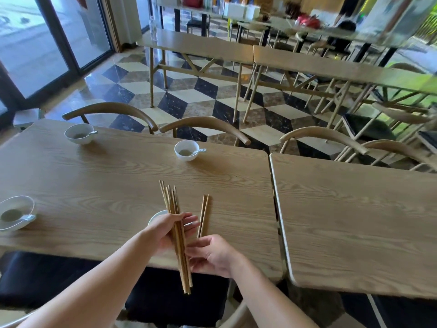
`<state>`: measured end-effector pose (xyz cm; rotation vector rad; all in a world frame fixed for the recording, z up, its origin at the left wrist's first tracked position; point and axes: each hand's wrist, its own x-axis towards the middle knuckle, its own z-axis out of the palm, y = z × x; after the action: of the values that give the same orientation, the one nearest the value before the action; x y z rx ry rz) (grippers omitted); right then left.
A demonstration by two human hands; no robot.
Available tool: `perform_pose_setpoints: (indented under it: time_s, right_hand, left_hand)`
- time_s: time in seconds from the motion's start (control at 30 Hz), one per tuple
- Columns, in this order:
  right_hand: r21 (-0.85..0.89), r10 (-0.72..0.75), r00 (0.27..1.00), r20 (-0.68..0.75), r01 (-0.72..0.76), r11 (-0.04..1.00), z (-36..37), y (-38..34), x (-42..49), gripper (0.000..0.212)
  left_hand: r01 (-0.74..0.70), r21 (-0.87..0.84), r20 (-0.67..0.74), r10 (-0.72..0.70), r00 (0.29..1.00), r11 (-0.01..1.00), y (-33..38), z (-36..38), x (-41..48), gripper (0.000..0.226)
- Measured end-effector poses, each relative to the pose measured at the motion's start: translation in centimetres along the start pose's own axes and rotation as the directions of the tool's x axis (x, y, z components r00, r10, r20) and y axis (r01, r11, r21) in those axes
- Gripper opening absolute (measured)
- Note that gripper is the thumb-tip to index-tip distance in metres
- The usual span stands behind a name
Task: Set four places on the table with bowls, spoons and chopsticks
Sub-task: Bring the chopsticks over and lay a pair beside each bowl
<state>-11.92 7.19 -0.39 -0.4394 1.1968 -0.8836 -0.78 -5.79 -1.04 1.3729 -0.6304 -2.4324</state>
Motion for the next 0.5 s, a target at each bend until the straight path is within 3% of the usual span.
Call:
perform_pose_setpoints:
  time_s: [0.2, 0.5]
  right_hand:
    - [-0.005, -0.027, 0.999, -0.041, 0.027, 1.000, 0.4, -0.3, -1.4, 0.024]
    - [-0.013, -0.082, 0.976, -0.202, 0.081, 0.997, 0.1, -0.5, -1.2, 0.030]
  left_hand:
    - [-0.030, 0.037, 0.103, 0.026, 0.994, 0.999, -0.6, 0.9, -0.4, 0.024]
    - [0.000, 0.186, 0.100, -0.019, 0.995, 0.982, -0.7, -0.1, -0.5, 0.022]
